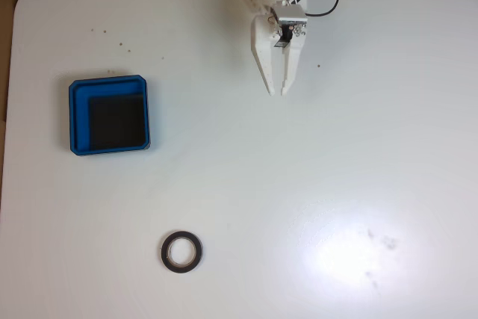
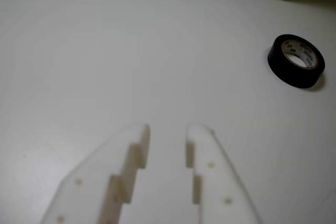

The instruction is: Pick the black tape roll and drop it in the blue box

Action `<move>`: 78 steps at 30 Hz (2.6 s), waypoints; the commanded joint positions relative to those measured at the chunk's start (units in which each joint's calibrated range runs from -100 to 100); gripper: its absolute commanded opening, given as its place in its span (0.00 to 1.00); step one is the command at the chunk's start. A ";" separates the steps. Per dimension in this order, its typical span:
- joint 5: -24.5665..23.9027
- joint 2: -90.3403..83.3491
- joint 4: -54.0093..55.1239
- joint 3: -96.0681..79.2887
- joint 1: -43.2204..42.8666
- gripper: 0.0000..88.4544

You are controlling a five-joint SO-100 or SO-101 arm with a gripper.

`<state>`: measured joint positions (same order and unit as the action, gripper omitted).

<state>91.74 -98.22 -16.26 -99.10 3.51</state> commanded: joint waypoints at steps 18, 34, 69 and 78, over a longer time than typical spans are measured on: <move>0.12 -0.36 1.16 -0.81 0.05 0.01; 0.12 -0.36 1.16 -0.81 0.05 0.01; -0.06 -0.36 1.16 -0.72 18.81 0.01; 0.20 -0.11 1.24 -0.36 18.42 0.01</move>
<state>91.74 -98.22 -16.26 -99.10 21.92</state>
